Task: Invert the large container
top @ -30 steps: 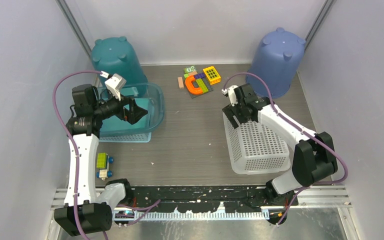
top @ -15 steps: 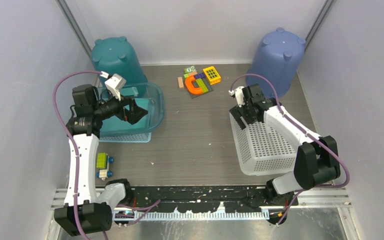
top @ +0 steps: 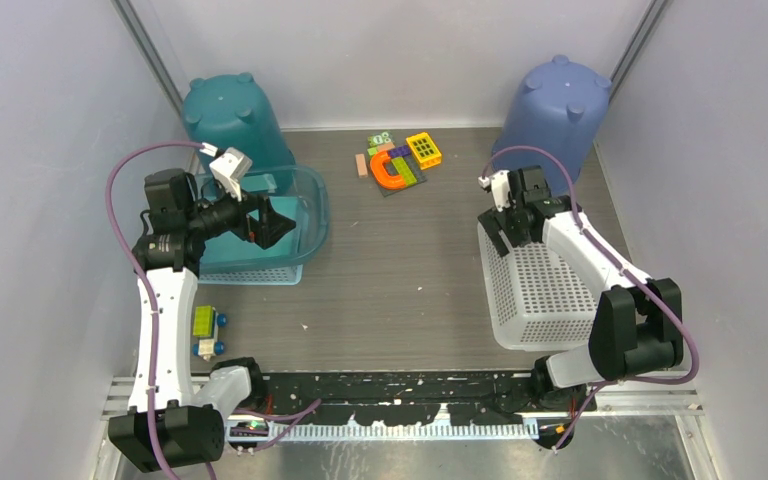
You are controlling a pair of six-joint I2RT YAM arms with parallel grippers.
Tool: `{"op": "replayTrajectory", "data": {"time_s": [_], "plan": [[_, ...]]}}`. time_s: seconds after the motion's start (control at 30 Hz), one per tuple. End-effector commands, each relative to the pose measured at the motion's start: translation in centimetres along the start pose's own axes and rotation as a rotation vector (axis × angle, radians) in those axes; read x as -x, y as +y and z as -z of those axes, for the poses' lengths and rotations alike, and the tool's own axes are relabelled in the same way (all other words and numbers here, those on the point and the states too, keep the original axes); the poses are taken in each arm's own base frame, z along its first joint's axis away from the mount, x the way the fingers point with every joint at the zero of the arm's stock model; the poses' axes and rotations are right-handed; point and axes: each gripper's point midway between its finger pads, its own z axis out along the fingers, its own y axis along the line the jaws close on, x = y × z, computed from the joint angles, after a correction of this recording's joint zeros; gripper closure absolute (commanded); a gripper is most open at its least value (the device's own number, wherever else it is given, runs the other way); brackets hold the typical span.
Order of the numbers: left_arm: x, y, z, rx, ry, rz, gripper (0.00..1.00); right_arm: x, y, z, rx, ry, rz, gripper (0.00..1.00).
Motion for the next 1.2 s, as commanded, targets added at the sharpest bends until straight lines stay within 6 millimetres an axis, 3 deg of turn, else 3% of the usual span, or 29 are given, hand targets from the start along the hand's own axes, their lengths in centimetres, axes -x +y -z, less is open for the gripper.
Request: {"op": "replayTrajectory", "data": {"time_s": [0.0, 0.4, 0.77, 1.17], "plan": [[1.1, -0.3, 0.2, -0.005, -0.042, -0.049, 0.0, -3.1, 0.2, -0.2, 0.034, 0.094, 0.007, 0.15], [1.1, -0.2, 0.1, -0.004, -0.042, -0.049, 0.0, -5.0, -1.7, -0.4, 0.043, 0.116, 0.001, 0.15], [1.1, -0.2, 0.1, -0.004, -0.04, -0.046, 0.0, -6.7, -2.1, -0.8, 0.08, 0.141, 0.048, 0.16], [1.0, -0.2, 0.1, -0.004, -0.038, -0.042, 0.0, -8.6, -4.6, -0.8, 0.042, 0.163, -0.033, 0.16]]}}
